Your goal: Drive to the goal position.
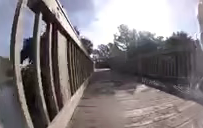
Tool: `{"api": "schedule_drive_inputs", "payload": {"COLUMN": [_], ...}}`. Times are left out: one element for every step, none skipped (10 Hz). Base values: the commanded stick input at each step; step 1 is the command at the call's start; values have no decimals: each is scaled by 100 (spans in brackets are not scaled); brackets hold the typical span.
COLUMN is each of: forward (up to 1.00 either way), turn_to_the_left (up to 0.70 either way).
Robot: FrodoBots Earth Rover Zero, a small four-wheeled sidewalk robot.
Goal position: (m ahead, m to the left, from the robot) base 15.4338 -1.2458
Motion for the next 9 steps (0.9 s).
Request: {"api": "schedule_drive_inputs", "payload": {"forward": [85,85,85,85,85,85,85,85,85], "turn_to_the_left": [0,-7,-26,-34,-34,-34,-22,-8,-17]}}
